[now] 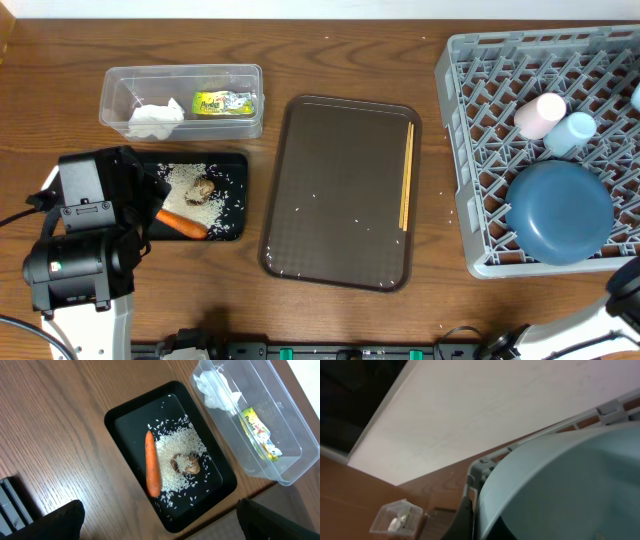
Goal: Sort waste into correct bins and load items into the dishwasher rack
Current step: 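Lower the light-blue bowl into the back right corner of the rack, then release the bowl and raise the right gripper out of the rack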
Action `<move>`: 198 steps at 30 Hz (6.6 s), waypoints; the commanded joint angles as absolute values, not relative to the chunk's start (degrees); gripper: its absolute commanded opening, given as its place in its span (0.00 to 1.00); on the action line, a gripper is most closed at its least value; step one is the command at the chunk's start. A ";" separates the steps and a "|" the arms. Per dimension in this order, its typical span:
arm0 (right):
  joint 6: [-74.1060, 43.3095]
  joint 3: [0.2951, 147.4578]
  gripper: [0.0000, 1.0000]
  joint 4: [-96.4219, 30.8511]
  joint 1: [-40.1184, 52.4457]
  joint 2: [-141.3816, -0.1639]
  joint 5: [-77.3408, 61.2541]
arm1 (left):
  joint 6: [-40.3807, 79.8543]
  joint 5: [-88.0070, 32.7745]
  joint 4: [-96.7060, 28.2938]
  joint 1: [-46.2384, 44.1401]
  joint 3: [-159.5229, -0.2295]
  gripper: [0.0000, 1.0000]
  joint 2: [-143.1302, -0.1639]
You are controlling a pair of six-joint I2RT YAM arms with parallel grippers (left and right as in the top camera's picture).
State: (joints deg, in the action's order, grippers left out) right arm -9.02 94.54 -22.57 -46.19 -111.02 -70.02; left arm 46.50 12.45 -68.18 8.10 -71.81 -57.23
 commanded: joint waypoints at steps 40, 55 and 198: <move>-19.97 94.83 0.01 -9.85 -42.63 -125.27 -73.56 | 46.61 13.54 -68.34 8.34 -72.01 0.98 -57.23; -21.04 94.83 0.28 -14.50 -46.96 -124.86 -72.82 | 46.61 13.54 -68.34 8.34 -72.01 0.98 -57.23; -2.24 97.80 0.52 -34.50 -32.23 -111.39 -24.08 | 46.61 13.54 -68.34 8.34 -72.01 0.98 -57.23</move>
